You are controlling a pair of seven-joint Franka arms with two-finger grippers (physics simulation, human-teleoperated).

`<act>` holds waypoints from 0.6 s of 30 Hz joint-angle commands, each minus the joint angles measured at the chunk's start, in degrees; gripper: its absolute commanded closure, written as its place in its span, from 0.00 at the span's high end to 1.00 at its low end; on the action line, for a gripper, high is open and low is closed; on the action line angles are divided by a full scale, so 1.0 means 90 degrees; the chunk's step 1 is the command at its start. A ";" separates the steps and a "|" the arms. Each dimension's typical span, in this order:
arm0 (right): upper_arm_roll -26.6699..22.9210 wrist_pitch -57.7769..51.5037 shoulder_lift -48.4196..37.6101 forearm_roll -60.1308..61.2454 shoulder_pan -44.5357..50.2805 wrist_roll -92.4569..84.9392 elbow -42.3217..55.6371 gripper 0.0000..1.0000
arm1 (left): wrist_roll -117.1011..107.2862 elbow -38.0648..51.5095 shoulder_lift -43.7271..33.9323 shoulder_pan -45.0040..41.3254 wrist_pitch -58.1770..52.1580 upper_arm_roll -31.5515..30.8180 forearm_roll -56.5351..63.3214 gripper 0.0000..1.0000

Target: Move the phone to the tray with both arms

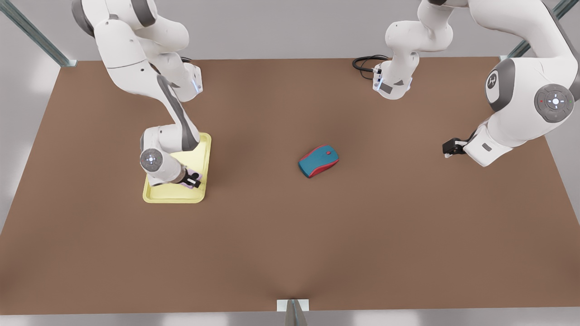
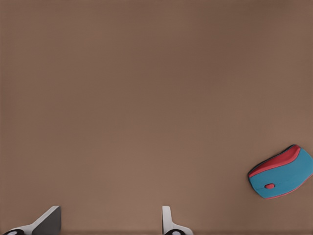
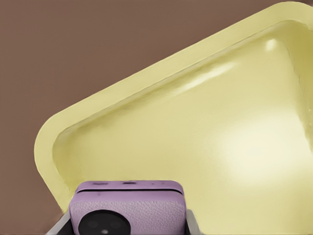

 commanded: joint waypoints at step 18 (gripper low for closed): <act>-0.0788 -0.5869 -0.1286 -0.0402 -0.0605 -0.4513 0.5097 1.00 | -0.0226 0.0169 -0.0005 -0.0009 -0.0009 -0.0019 -0.0072 1.00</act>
